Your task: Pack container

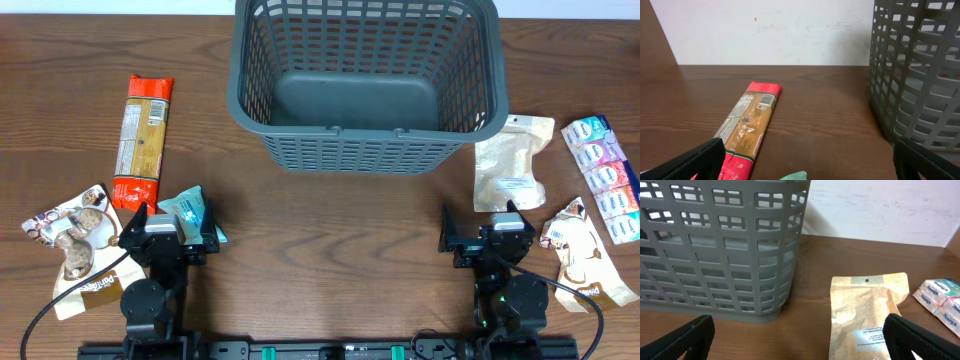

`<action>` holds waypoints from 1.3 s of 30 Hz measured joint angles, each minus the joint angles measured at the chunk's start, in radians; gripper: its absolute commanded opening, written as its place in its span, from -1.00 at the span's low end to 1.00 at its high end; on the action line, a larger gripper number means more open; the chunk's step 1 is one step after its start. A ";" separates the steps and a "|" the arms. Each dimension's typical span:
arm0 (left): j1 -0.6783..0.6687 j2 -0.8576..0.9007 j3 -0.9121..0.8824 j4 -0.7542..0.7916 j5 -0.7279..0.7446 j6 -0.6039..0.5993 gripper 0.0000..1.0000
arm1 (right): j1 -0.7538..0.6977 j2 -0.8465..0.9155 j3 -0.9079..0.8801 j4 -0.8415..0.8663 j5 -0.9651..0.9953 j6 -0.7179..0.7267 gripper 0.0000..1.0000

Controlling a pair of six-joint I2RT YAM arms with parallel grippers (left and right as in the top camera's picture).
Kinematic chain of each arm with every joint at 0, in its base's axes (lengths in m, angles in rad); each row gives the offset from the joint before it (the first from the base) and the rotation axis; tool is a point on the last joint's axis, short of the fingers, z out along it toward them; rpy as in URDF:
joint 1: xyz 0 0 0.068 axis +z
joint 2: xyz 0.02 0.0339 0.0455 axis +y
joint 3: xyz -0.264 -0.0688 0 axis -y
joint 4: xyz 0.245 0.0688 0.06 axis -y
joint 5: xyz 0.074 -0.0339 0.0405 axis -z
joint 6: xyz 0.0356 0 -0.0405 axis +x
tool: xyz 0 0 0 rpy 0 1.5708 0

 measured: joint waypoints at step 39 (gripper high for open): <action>0.000 0.000 0.002 -0.003 0.001 0.000 0.97 | -0.303 0.943 1.311 -0.928 0.041 0.026 0.99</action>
